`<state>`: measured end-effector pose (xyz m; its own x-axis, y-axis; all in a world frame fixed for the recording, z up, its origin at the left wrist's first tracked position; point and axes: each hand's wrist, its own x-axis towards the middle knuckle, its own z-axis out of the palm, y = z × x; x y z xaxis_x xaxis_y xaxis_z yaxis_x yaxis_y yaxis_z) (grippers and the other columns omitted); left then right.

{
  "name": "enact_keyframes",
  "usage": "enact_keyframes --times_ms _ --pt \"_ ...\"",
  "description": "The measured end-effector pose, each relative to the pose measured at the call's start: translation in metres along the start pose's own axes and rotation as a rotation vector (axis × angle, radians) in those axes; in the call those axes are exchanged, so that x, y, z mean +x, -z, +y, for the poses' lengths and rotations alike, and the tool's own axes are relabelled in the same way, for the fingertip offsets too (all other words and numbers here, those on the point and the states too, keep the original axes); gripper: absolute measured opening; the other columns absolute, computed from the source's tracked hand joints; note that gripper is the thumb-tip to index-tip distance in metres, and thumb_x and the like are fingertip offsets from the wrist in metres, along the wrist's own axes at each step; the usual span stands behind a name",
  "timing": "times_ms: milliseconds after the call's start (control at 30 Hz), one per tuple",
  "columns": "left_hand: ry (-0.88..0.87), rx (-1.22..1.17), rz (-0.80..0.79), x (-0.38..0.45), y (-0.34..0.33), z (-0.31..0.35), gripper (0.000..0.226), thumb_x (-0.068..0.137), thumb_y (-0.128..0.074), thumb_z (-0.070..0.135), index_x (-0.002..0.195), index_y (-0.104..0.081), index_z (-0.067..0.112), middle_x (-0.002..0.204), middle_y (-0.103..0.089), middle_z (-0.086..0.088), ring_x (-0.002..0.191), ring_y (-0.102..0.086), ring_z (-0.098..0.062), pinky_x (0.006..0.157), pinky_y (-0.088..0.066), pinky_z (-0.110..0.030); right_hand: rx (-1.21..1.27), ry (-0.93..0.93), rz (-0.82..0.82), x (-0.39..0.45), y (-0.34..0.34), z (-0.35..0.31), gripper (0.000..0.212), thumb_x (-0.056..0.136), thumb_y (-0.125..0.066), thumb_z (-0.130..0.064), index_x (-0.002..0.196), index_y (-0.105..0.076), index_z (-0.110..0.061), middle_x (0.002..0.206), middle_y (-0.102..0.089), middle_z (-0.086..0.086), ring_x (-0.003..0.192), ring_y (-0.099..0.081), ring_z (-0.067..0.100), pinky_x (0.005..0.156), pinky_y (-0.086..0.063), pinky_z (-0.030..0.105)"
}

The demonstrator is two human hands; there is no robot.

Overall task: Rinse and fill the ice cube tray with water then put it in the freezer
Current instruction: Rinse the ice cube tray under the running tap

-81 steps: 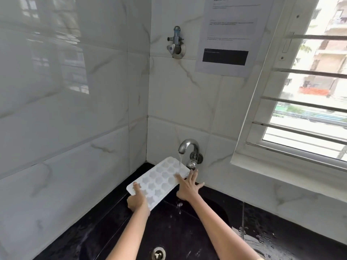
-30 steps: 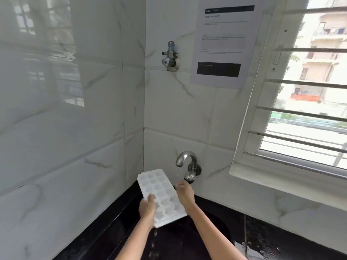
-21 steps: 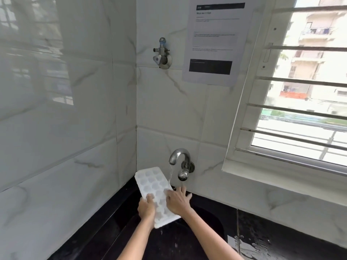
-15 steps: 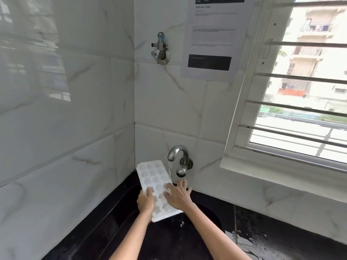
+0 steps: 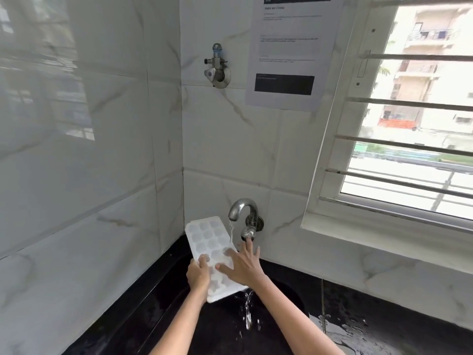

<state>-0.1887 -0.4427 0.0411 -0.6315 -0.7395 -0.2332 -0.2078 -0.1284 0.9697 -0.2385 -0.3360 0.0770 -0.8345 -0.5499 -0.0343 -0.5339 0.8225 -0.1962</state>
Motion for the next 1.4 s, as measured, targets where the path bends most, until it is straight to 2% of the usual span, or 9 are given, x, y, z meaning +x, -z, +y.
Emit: enact_keyframes --times_ms 100,200,333,500,633,733,833,1000,1400 --pt "-0.016 -0.002 -0.023 -0.002 -0.003 0.002 0.031 0.098 -0.044 0.023 0.111 -0.056 -0.003 0.111 -0.062 -0.021 0.093 -0.061 -0.033 0.079 -0.051 -0.039 -0.032 -0.05 0.064 0.0 0.001 0.005 0.073 0.079 -0.023 -0.073 0.127 -0.047 -0.024 0.144 -0.031 0.017 0.141 -0.007 0.034 0.109 -0.007 0.064" --pt "0.003 0.0 0.028 -0.004 -0.005 0.005 0.033 0.099 -0.042 0.021 0.112 -0.056 -0.005 0.115 -0.061 -0.024 0.102 -0.061 -0.037 0.085 -0.052 -0.042 -0.006 -0.013 0.032 -0.002 -0.001 -0.002 0.062 0.087 -0.03 -0.064 0.134 -0.039 -0.026 0.149 -0.024 0.016 0.143 -0.001 0.035 0.108 -0.004 0.064" --pt "0.035 -0.018 0.106 0.004 0.0 0.013 0.035 0.098 -0.041 0.021 0.113 -0.057 -0.007 0.115 -0.062 -0.026 0.104 -0.062 -0.04 0.088 -0.052 -0.043 0.091 0.039 0.238 -0.009 -0.005 0.002 0.066 0.08 -0.024 -0.067 0.119 -0.055 -0.023 0.139 -0.04 0.009 0.14 -0.018 0.03 0.11 -0.016 0.052" --pt "0.027 -0.017 0.08 0.008 0.001 0.013 0.033 0.098 -0.042 0.022 0.112 -0.055 -0.005 0.114 -0.061 -0.025 0.101 -0.062 -0.039 0.085 -0.053 -0.044 0.065 0.009 0.037 -0.014 -0.007 0.004 0.052 0.091 -0.04 -0.054 0.134 -0.043 -0.026 0.151 -0.017 0.017 0.143 0.003 0.035 0.111 -0.004 0.059" --pt "0.025 0.004 0.067 0.009 -0.001 0.012 0.033 0.099 -0.042 0.022 0.113 -0.053 -0.006 0.116 -0.06 -0.026 0.102 -0.061 -0.039 0.082 -0.052 -0.041 0.042 0.041 0.066 -0.012 -0.003 0.009 0.047 0.092 -0.036 -0.053 0.13 -0.049 -0.027 0.149 -0.021 0.02 0.143 0.003 0.034 0.112 -0.006 0.057" --pt "0.019 0.009 0.083 0.009 -0.004 0.018 0.034 0.1 -0.041 0.022 0.114 -0.054 -0.006 0.118 -0.059 -0.026 0.104 -0.06 -0.039 0.08 -0.048 -0.039 -0.027 0.033 0.063 -0.009 -0.001 0.002 0.073 0.081 -0.017 -0.066 0.131 -0.047 -0.023 0.151 -0.017 0.021 0.143 0.005 0.036 0.11 -0.003 0.062" --pt "0.017 0.011 0.094 0.015 -0.003 0.022 0.034 0.1 -0.041 0.022 0.115 -0.054 -0.006 0.118 -0.06 -0.026 0.104 -0.061 -0.039 0.082 -0.05 -0.041 0.008 0.02 0.025 -0.007 0.001 0.003 0.062 0.087 -0.03 -0.064 0.138 -0.037 -0.029 0.152 -0.012 0.02 0.143 0.01 0.036 0.11 -0.001 0.062" --pt "0.017 0.031 0.098 0.016 -0.004 0.028 0.035 0.1 -0.04 0.021 0.117 -0.054 -0.007 0.118 -0.061 -0.027 0.105 -0.062 -0.04 0.085 -0.05 -0.042 -0.146 0.014 0.105 0.001 0.007 -0.008 0.048 0.095 -0.031 -0.049 0.13 -0.048 -0.019 0.152 -0.011 0.023 0.142 0.009 0.038 0.107 0.0 0.066" --pt "0.039 -0.06 0.081 0.015 -0.003 0.028 0.032 0.097 -0.044 0.023 0.111 -0.054 -0.004 0.112 -0.062 -0.024 0.097 -0.064 -0.038 0.078 -0.052 -0.04 0.008 0.022 0.009 0.006 0.015 0.004 0.055 0.086 -0.043 -0.061 0.127 -0.052 -0.025 0.147 -0.025 0.018 0.141 -0.005 0.037 0.107 -0.01 0.064"
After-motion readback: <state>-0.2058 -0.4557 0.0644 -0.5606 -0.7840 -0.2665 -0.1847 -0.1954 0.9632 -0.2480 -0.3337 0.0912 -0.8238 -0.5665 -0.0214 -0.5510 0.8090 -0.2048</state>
